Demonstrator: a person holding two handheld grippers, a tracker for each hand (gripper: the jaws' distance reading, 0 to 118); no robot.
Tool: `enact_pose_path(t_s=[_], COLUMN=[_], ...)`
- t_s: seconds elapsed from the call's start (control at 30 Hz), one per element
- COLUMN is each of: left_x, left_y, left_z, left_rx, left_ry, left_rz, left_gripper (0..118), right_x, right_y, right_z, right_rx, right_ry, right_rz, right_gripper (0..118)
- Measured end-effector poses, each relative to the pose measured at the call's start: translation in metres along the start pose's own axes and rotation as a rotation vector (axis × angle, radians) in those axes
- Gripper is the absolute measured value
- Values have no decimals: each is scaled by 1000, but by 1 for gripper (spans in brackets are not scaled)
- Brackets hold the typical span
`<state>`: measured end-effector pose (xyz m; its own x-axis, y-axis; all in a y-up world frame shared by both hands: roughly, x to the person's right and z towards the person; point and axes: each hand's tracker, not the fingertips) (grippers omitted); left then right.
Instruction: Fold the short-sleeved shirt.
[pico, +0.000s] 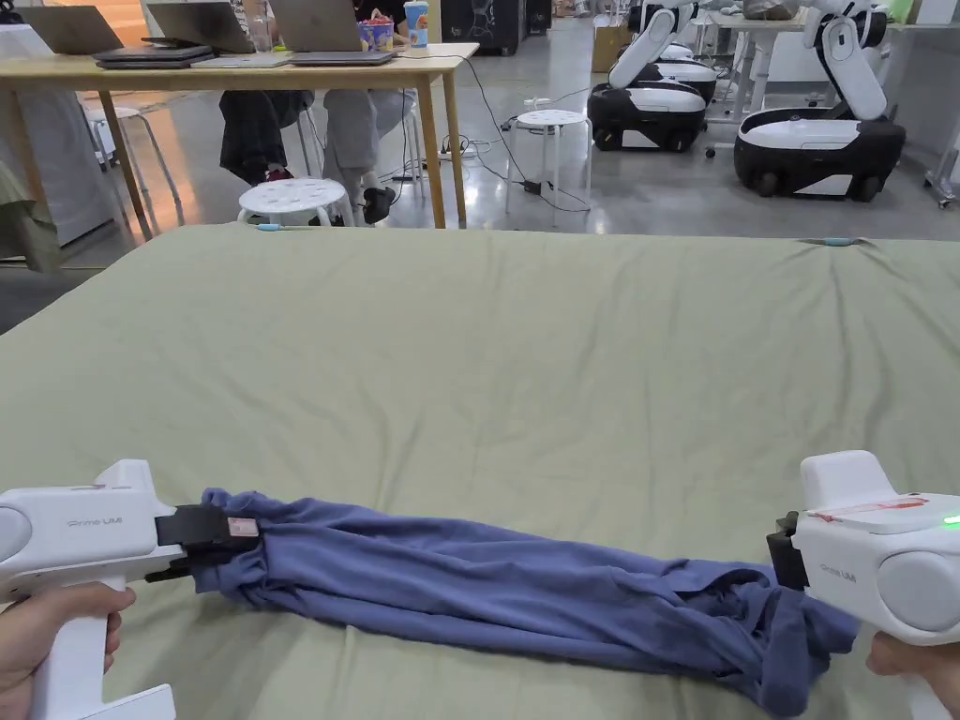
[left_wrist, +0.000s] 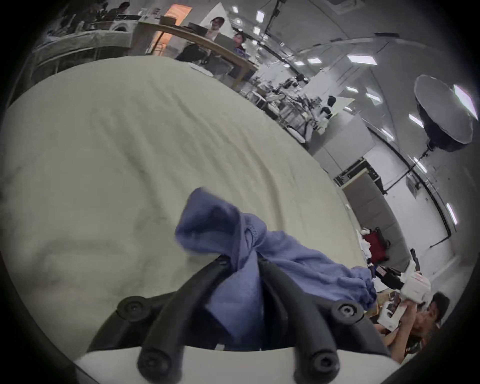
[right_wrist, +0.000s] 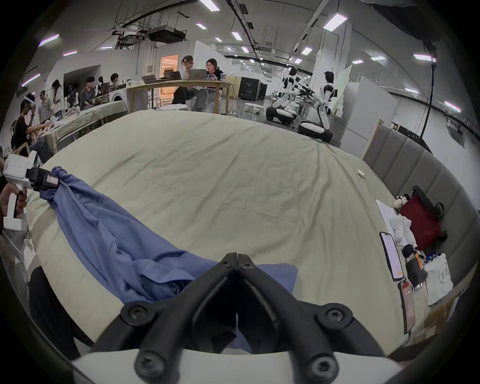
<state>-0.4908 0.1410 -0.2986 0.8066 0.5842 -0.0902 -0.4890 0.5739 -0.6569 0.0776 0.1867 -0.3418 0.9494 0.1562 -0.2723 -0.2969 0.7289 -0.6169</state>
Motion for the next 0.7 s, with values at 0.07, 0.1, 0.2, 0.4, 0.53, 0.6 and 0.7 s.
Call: enact_pose_path(t_s=[0.07,0.1,0.2,0.4,0.53,0.6,0.7], left_x=[9,20,58,125,131,141,139], left_y=[3,2,-6,-35,-51,-64,-68], left_z=[-4,-6,-18,-65,-111,-118,-121], left_rx=[-3,-6,-37,-156,-234,-264,-264], left_ry=[-54,-84,-175,-224,-185,-166,-257], left_rz=[11,-6,-56,-126,-151,-149,-111], left_gripper=[9,9,9,9,9,19,70], right_x=[-1,-2,-5,-6,-1,3,7], right_y=[2,4,7,7,4,3,3], right_z=[-3,-3,-5,1,7,9,8], right_rx=[3,4,11,21,23,23,23], right_ry=[-2,-3,-14,-1,-3,-8,-18], right_rz=[-6,-6,-8,-11,-15,-18,-18], right_gripper=[0,0,0,0,0,0,0])
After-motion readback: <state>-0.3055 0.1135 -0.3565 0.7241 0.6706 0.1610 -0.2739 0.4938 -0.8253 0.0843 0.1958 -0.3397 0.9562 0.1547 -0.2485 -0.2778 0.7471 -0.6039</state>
